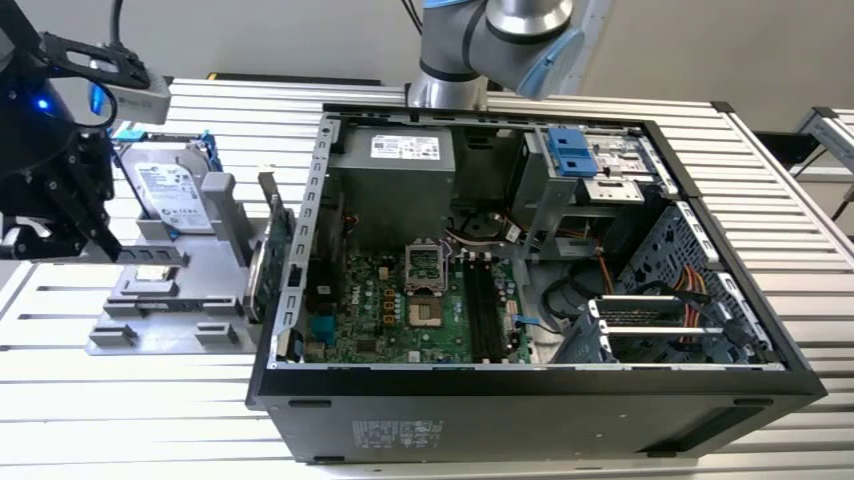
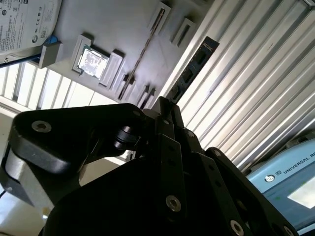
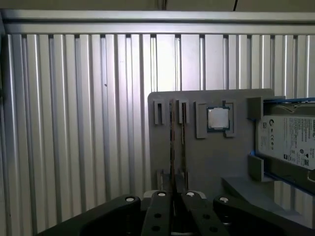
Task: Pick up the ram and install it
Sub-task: 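Pick up the ram and move it above insertion slot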
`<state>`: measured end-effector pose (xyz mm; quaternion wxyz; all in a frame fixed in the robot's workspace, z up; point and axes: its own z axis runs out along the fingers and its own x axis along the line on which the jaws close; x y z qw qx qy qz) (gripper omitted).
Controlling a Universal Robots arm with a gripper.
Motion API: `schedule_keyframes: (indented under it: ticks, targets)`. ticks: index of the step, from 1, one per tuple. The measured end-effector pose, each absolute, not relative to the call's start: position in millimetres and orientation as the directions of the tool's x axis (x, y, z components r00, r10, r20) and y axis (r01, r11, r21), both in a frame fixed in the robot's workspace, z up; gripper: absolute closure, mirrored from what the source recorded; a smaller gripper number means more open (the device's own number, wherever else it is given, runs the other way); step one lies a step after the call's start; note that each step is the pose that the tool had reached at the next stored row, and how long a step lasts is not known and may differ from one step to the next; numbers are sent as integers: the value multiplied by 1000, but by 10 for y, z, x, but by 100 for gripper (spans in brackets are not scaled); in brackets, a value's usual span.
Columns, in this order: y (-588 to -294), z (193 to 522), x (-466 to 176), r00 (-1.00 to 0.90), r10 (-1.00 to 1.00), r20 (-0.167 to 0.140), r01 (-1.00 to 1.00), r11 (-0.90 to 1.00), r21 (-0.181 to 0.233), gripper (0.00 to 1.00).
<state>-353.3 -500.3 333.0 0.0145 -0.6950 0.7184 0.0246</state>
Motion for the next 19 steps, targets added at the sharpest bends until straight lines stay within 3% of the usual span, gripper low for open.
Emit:
schedule_keyframes:
  ticks: [19]
  targets:
    - [-5003,3617,-3533,-33,-998,-55,-999,33,15,100]
